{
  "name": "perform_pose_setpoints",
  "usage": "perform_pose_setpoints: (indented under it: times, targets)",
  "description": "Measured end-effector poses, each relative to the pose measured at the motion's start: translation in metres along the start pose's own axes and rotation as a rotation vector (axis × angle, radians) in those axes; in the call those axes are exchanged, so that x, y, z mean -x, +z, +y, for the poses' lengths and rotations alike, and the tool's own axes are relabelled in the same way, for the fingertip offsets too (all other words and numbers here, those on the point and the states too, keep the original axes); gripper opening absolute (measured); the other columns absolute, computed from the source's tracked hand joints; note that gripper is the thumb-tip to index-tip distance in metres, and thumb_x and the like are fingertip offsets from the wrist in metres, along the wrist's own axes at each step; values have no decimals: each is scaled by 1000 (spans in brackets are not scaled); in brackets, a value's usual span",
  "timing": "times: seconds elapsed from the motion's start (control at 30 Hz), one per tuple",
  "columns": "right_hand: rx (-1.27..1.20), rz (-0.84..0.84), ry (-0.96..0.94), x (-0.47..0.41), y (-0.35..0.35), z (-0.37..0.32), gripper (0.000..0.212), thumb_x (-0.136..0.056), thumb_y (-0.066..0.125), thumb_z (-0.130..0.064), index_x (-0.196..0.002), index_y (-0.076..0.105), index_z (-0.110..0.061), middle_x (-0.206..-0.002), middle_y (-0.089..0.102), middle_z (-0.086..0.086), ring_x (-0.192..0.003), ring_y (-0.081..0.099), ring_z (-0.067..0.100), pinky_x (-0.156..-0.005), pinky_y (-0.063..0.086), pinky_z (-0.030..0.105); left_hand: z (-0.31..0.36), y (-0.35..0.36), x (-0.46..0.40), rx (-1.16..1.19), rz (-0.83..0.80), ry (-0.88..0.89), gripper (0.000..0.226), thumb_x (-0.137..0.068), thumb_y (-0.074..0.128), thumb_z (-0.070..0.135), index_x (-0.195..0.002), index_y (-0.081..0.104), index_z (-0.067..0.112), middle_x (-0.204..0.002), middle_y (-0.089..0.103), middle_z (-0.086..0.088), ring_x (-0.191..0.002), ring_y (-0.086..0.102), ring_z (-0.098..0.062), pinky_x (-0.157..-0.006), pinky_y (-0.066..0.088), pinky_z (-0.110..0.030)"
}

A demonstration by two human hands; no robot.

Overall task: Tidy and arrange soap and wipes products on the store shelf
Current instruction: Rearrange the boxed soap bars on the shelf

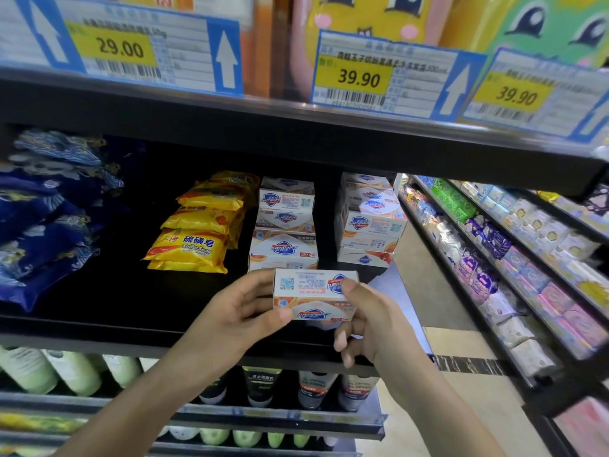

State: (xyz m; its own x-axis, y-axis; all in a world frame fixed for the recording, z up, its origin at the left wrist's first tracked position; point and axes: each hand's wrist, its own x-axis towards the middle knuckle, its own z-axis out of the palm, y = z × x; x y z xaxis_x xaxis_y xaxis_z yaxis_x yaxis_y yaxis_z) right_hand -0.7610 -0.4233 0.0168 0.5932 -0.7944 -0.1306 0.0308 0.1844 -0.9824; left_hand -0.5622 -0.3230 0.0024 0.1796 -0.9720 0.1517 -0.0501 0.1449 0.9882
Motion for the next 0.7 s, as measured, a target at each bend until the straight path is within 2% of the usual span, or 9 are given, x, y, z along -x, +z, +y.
perform_pose_setpoints:
  times: [0.1,0.17,0.27,0.33,0.4,0.47,0.53,0.63,0.7]
  targets:
    - [-25,18,-26,1,-3,2,40,-73,71,-57,-96,78,-25,-97,73,26,-54,54,24,-43,44,30,-2,-2,-1,13,25,-32,52,-82,78,30,-131,64,38,-130,72,14,-119,69,-8,-92,54,-13]
    - [-27,20,-57,2,-4,2,36,-73,71,-53,-96,77,-26,-99,72,25,-55,53,27,-45,45,32,-3,-3,-1,11,35,-56,52,-82,76,30,-132,64,35,-129,71,14,-118,70,-9,-94,58,-22]
    - [-54,30,-128,8,-7,4,41,-71,75,-39,-110,73,-28,-105,74,12,-61,57,29,-53,52,34,-5,-5,-4,40,76,-107,35,-94,67,27,-129,67,32,-124,75,8,-112,73,-15,-87,60,-23]
    - [-50,34,-185,12,-9,5,47,-71,76,-25,-117,70,-28,-110,71,9,-69,64,29,-61,57,36,-4,-6,-7,102,128,-166,31,-95,61,41,-122,72,30,-116,78,-2,-103,77,-21,-78,62,-23]
    - [-12,22,-242,15,-12,7,50,-76,72,-9,-121,67,-29,-114,71,4,-85,73,28,-70,61,36,0,-5,-10,132,147,-222,41,-94,62,62,-109,80,28,-106,80,-10,-94,78,-27,-71,62,-25]
    - [38,-25,-286,17,-13,10,55,-77,67,0,-124,64,-28,-119,71,-1,-104,73,28,-78,61,34,2,-4,-14,105,128,-269,50,-89,59,72,-101,82,30,-102,80,-12,-89,79,-26,-69,62,-27]
    - [95,-69,-313,19,-12,11,59,-78,65,5,-129,59,-25,-122,71,0,-111,70,29,-83,59,33,2,-4,-15,96,93,-292,54,-81,65,79,-100,82,32,-105,81,-8,-90,79,-23,-70,63,-26]
    - [158,-107,-329,20,-10,13,61,-79,62,10,-132,53,-19,-123,70,-1,-112,66,27,-91,55,48,1,-5,-10,-8,-14,-237,45,-81,70,67,-108,79,32,-112,79,0,-99,76,-19,-79,61,-24]
    - [180,-125,-331,21,-8,14,61,-80,60,12,-132,51,-17,-125,68,0,-115,63,27,-91,54,50,3,-4,-6,-37,-26,-218,36,-89,75,55,-113,78,27,-114,79,2,-101,75,-18,-82,61,-25]
